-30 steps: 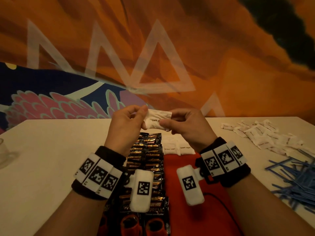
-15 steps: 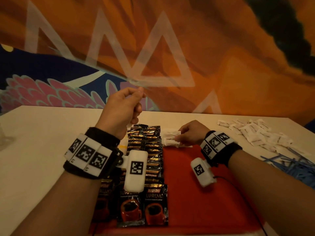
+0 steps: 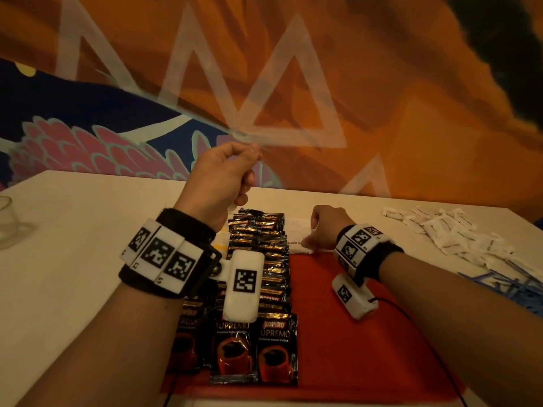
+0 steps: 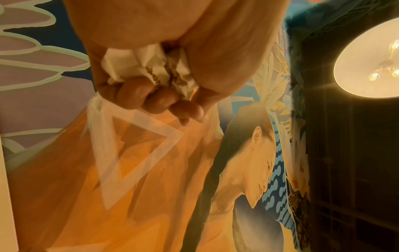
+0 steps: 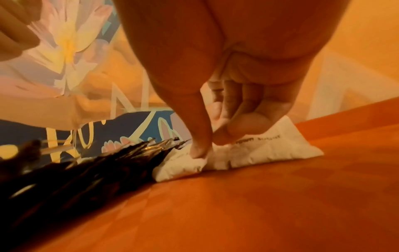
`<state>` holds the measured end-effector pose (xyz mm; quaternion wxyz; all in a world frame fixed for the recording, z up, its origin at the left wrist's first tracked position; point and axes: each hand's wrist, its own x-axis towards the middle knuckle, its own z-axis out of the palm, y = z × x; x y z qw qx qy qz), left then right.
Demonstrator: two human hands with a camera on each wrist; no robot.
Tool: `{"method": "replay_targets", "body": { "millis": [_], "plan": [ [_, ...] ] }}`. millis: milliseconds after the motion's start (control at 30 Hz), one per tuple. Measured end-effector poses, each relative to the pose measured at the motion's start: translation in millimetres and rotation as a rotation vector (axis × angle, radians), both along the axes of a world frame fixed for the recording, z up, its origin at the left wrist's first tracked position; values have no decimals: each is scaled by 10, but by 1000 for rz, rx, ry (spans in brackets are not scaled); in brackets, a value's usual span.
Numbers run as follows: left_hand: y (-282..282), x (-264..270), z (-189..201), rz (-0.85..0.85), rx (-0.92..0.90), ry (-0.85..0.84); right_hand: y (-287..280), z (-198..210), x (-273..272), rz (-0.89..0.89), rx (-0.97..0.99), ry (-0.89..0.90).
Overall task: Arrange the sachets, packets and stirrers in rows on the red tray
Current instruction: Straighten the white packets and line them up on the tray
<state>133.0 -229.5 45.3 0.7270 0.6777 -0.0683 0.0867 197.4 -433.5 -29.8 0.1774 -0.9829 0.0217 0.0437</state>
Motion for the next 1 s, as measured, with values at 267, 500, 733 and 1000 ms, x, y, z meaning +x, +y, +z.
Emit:
{"method": "replay_targets", "body": {
  "millis": [267, 500, 733, 1000],
  "plan": [
    [-17, -3, -11, -5, 7, 23, 76, -36, -6, 212, -25, -43],
    [-25, -17, 1, -39, -60, 95, 75, 23, -15, 223, 15, -44],
    [-46, -18, -33, -115, -140, 161, 118, 440, -243, 302, 362, -337],
    [-83, -3, -85, -140, -143, 184, 349, 636, -584, 424, 770, -451]
  ]
}}
